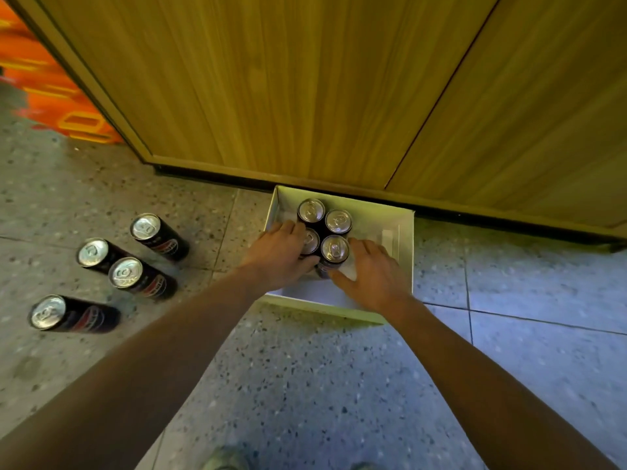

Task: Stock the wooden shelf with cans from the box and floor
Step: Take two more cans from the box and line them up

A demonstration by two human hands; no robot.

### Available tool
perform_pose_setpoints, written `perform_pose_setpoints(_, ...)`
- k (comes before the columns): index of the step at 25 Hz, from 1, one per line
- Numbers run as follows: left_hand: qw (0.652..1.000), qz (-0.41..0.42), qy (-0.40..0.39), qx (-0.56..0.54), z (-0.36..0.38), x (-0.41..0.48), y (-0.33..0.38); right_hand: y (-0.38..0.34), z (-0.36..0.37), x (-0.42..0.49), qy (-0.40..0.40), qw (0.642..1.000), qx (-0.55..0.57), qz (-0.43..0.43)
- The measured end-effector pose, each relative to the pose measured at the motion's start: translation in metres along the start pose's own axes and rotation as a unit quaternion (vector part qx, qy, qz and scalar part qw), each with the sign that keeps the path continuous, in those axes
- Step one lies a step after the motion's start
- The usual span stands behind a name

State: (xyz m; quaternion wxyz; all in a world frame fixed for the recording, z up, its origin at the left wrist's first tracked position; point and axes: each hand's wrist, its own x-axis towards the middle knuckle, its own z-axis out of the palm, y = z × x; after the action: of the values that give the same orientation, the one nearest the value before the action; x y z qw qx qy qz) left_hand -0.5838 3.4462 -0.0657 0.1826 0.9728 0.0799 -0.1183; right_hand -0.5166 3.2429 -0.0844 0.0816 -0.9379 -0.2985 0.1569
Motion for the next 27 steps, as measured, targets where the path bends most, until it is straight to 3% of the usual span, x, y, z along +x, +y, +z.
perform_pose_setpoints(5, 0.991, -0.045, 0.055, -0.112, 0.024, 0.011, -0.001, -0.006, 0.025, 0.010, 0.050, 0.991, 0.119, 0.039)
perform_pose_setpoints(9, 0.951, -0.118, 0.116, -0.261, 0.041, 0.015, -0.001, -0.011, 0.039, 0.015, 0.096, 0.960, 0.254, 0.064)
perform_pose_setpoints(15, 0.929, -0.121, 0.129, -0.325, 0.014, 0.005, 0.003, -0.014, 0.020, 0.008, 0.113, 0.944, 0.308, 0.037)
perform_pose_setpoints(20, 0.909, -0.069, 0.141, -0.386, -0.100, -0.020, 0.034, -0.041, -0.085, -0.021, 0.178, 0.918, 0.354, 0.020)
perform_pose_setpoints(27, 0.895, 0.003, 0.135, -0.425, -0.399, -0.093, 0.140, -0.108, -0.386, -0.095, 0.215, 0.897, 0.386, -0.003)
